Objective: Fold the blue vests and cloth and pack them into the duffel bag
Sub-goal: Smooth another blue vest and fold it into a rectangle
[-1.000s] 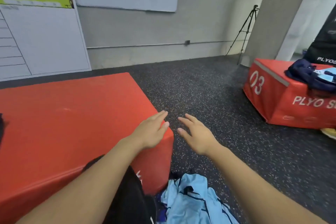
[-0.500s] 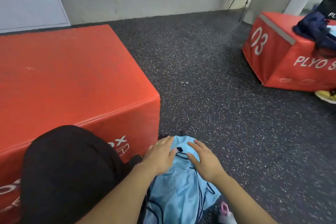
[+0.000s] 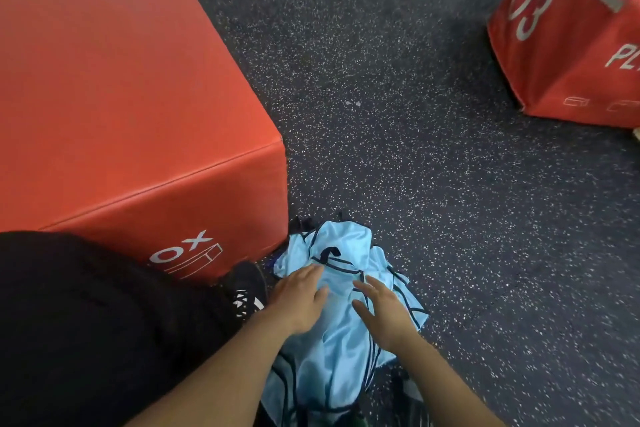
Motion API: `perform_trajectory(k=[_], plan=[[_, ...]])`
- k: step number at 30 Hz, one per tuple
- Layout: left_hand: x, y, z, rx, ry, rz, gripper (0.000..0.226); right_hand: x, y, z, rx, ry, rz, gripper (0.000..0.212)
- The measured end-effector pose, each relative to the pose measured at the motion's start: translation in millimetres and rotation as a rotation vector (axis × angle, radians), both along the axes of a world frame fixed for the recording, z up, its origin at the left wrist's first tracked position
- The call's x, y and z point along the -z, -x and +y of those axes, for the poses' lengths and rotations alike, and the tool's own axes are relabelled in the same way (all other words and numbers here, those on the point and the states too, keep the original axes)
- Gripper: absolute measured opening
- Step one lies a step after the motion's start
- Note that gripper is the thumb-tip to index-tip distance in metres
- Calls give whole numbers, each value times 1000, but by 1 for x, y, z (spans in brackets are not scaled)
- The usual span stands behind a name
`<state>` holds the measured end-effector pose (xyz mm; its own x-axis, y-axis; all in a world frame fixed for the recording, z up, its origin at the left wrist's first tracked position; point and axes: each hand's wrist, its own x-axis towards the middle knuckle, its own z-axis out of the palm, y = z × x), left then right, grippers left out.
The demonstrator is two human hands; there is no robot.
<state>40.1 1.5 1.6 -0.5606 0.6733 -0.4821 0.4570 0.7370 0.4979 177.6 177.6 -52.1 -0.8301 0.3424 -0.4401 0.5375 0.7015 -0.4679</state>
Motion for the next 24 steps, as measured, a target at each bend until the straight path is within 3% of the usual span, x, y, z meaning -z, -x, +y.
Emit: perform_trajectory(k=[11, 24], plan=[[37, 2, 18, -58, 37, -140, 60, 35, 44, 17, -187, -37, -26, 45], [48, 7, 14, -109, 29, -168, 59, 46, 58, 24, -305, -115, -163, 39]])
